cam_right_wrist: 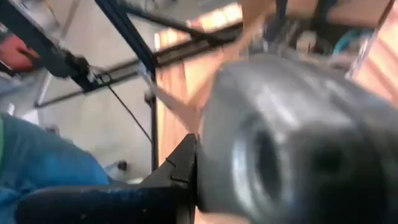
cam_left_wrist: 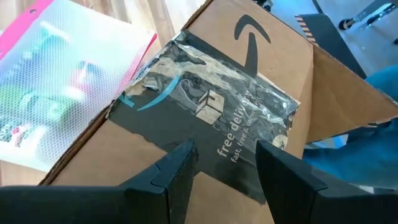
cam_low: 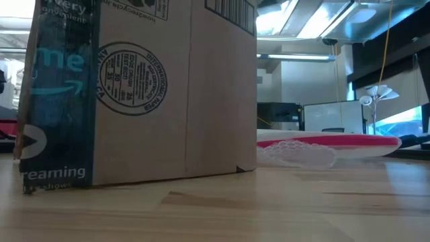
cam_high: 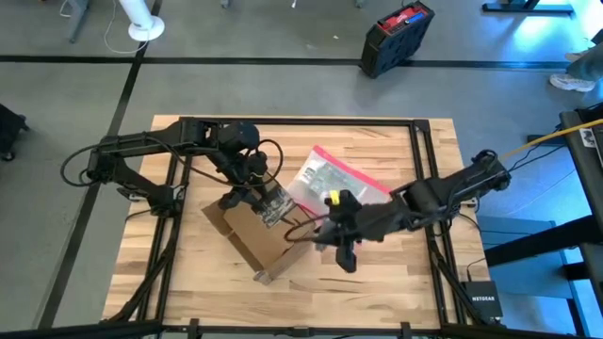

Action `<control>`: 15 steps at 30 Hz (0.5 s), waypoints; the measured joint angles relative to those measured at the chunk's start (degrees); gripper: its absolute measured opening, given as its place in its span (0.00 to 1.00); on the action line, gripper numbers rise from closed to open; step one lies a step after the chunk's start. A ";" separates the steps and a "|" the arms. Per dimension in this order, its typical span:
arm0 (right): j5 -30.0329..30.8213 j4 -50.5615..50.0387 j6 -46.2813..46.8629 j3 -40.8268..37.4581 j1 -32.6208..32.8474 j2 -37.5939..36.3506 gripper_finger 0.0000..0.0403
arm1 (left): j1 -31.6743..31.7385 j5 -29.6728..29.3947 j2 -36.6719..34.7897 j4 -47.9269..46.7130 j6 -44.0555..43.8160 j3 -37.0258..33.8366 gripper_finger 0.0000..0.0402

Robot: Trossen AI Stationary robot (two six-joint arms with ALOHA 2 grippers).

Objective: Unpack boxes
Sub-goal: Break down the cardboard box with the gray cutter until it is fully flat

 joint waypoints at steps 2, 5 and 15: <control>-0.04 -1.16 0.66 -0.50 0.28 1.30 0.17 | 0.00 0.00 0.00 0.00 -0.27 0.00 0.41; -0.02 -1.49 1.40 -2.07 0.13 3.46 0.17 | 0.00 0.00 0.00 0.00 -0.98 0.00 0.41; 5.94 -2.31 0.16 -4.09 -1.40 5.19 0.17 | 0.07 -0.19 -0.04 -0.30 -3.29 0.02 0.41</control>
